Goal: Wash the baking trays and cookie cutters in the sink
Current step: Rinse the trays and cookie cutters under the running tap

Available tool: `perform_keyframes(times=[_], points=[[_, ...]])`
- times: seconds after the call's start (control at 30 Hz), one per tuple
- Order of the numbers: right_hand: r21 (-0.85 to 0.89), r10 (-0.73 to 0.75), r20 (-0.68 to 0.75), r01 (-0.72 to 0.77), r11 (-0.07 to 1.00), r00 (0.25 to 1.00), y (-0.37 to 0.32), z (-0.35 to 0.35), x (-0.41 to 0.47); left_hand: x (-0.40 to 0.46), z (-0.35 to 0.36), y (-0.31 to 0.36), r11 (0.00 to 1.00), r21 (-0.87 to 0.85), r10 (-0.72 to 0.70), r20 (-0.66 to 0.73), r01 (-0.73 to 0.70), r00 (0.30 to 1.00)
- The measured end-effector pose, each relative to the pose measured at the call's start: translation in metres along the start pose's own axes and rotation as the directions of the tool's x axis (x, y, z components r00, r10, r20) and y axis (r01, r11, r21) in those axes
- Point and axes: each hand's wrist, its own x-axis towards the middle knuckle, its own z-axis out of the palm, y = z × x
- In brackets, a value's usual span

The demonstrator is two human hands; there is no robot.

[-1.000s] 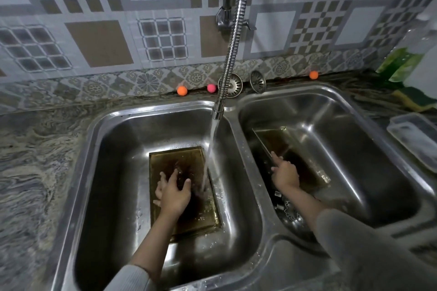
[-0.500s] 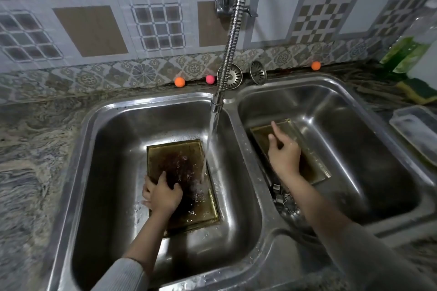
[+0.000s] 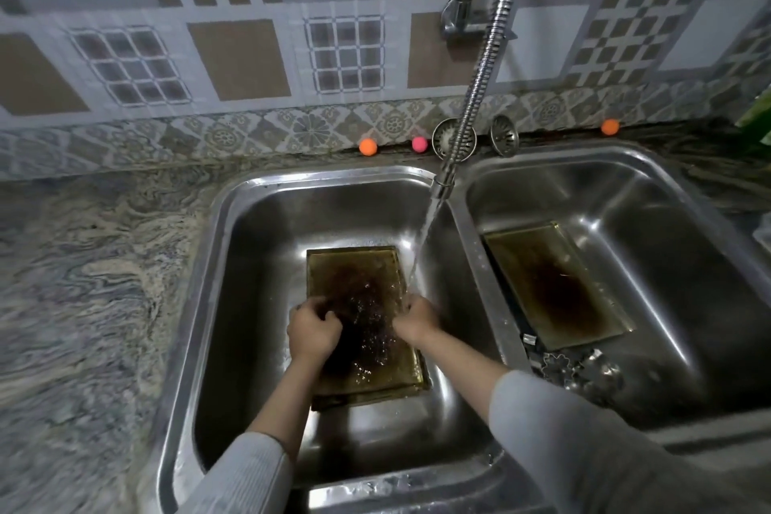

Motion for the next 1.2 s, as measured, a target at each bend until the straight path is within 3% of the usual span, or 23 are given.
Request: perform_keyframes(times=[0.2, 0.33, 0.6, 0.8, 0.93, 1.07, 1.13, 1.2], points=[[0.086, 0.034, -0.038, -0.03, 0.996, 0.999, 0.007, 0.014, 0.001, -0.014, -0.015, 0.017, 0.982, -0.148, 0.108, -0.084, -0.119, 0.991], [0.216, 0.052, -0.041, -0.042, 0.976, 0.998, 0.007, 0.012, -0.001, -0.017, -0.021, 0.026, 0.969, -0.171, 0.178, -0.027, -0.18, 0.984], [0.271, -0.122, -0.049, 0.131, 0.954, 0.991, -0.004, -0.007, -0.015, -0.02, -0.046, 0.042, 0.908, -0.384, 0.161, -0.057, -0.17, 0.985], [0.27, -0.191, -0.062, 0.201, 0.942, 0.98, -0.023, -0.033, -0.042, -0.027, -0.062, 0.052, 0.884, -0.428, 0.161, -0.103, -0.19, 0.982], [0.308, -0.274, -0.16, 0.312, 0.899, 0.948, -0.039, -0.071, -0.066, -0.039, -0.054, 0.06, 0.867, -0.483, 0.106, -0.063, -0.123, 0.992], [0.147, -0.318, -0.27, 0.365, 0.919, 0.909, -0.039, -0.101, -0.073, -0.052, -0.034, 0.081, 0.874, -0.47, 0.148, 0.014, -0.124, 0.989], [-0.182, -0.364, -0.303, 0.322, 0.929, 0.88, -0.031, -0.109, -0.075, -0.06, -0.023, 0.092, 0.879, -0.448, 0.184, 0.009, -0.16, 0.983], [-0.586, -0.499, -0.214, 0.298, 0.753, 0.84, -0.02, -0.106, -0.076, -0.07, -0.016, 0.104, 0.874, -0.443, 0.22, -0.007, -0.201, 0.975]])
